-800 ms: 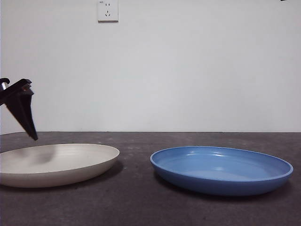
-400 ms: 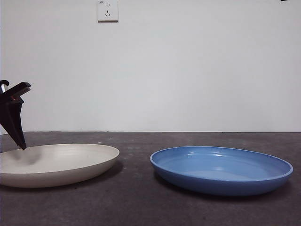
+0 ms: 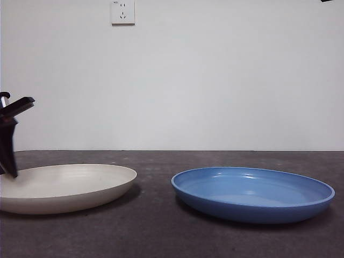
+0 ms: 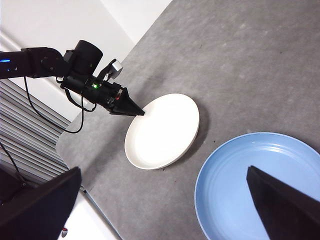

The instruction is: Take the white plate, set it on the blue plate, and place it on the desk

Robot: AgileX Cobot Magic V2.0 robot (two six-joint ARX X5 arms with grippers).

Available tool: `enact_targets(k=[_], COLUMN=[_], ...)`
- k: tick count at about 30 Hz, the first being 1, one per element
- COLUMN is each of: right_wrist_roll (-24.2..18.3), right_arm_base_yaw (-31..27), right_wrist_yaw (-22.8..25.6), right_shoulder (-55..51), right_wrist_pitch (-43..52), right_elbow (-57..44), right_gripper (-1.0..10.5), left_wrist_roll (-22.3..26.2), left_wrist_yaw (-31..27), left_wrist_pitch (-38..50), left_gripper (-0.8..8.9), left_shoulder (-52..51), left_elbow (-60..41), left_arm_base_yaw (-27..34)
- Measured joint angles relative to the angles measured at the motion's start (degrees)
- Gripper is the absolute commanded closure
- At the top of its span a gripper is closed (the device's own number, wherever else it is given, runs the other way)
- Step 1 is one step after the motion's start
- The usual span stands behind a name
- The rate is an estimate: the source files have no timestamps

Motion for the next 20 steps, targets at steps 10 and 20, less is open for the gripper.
enact_targets(k=[10, 20], right_wrist_roll=[0.0, -0.9], right_arm_base_yaw=[0.0, -0.1], right_wrist_yaw=[-0.1, 9.4], right_shoulder=[0.0, -1.7], right_wrist_pitch=[-0.1, -9.5], right_elbow=[0.0, 3.9], right_gripper=[2.9, 2.9], left_wrist_roll=[0.4, 0.4], left_wrist_yaw=[-0.7, -0.9], left_wrist_pitch=[-0.7, -10.9], left_gripper=[8.05, 8.04], left_shoulder=[0.3, 0.3], left_elbow=[1.2, 12.3], left_arm_base_yaw=[0.0, -3.7])
